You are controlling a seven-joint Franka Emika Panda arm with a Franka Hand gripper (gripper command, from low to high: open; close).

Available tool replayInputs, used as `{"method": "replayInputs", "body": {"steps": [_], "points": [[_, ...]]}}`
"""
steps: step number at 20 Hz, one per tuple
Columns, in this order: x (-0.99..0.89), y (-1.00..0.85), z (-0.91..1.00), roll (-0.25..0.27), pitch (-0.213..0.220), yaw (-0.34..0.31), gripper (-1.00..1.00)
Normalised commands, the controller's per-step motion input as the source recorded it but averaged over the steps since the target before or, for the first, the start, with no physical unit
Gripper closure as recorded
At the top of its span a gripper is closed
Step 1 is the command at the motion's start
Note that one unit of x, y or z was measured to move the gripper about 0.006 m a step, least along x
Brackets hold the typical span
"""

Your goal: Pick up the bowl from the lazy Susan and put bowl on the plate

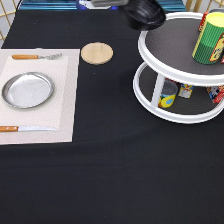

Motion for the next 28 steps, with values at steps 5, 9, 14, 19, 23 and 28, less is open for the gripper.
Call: {"method": "replayInputs", "body": {"steps": [5, 9, 14, 19, 23, 28], "points": [[0.38, -0.96, -0.21, 0.000, -0.162, -0.010, 1.00], [0.29, -0.88, -0.15, 0.000, -0.175, -0.039, 1.00], [0.06, -0.58, -0.07, 0.000, -0.154, -0.162, 1.00], [0.00, -0.22, -0.24, 0.000, -0.206, -0.293, 1.00], [0.00, -0.21, -0.23, 0.000, -0.191, -0.300, 1.00], [-0.10, -0.24, -0.30, 0.000, -0.121, -0.295, 1.00]]}}
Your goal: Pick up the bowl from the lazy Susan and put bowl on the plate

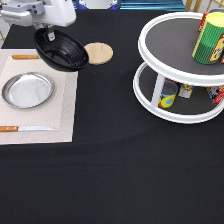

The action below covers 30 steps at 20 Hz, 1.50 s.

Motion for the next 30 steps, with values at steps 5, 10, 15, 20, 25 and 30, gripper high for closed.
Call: {"method": "replayInputs", "body": {"steps": [5, 10, 15, 20, 25, 30], "points": [[-0.25, -0.34, -0.20, 0.000, -0.025, -0.261, 1.00], [-0.33, -0.33, -0.11, 0.000, 0.000, -0.261, 1.00], [-0.36, -0.23, -0.38, 0.000, -0.005, -0.291, 1.00], [-0.25, -0.19, -0.61, -0.007, -0.012, -0.299, 1.00], [-0.09, -0.29, -0.69, -0.016, -0.004, -0.272, 1.00], [0.02, -0.33, -0.52, 0.000, 0.010, -0.203, 1.00]]}}
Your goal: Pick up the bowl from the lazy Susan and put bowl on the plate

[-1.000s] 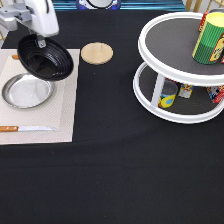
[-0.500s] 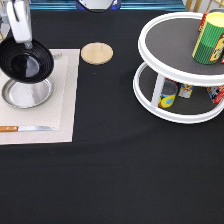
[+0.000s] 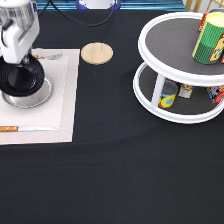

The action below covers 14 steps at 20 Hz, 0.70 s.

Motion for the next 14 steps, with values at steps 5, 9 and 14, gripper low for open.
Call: {"method": "replayInputs", "body": {"steps": [5, 9, 14], "points": [[0.26, 0.02, -0.22, -0.001, 0.093, -0.067, 1.00], [0.43, 0.36, 0.00, -0.043, 0.148, 0.011, 1.00], [0.35, 0.40, 0.00, -0.009, 0.177, 0.050, 1.00]]}}
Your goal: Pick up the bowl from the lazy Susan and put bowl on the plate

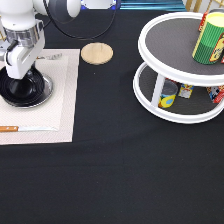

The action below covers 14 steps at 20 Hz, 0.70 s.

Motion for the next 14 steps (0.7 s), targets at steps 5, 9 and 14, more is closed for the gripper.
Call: {"method": "replayInputs", "body": {"steps": [5, 9, 14], "points": [[0.02, 0.13, -0.05, 0.005, 0.190, -0.008, -1.00], [0.01, -0.09, -0.09, 0.011, 0.209, -0.085, -1.00], [0.02, -0.10, 0.10, 0.009, 0.240, -0.120, -1.00]]}}
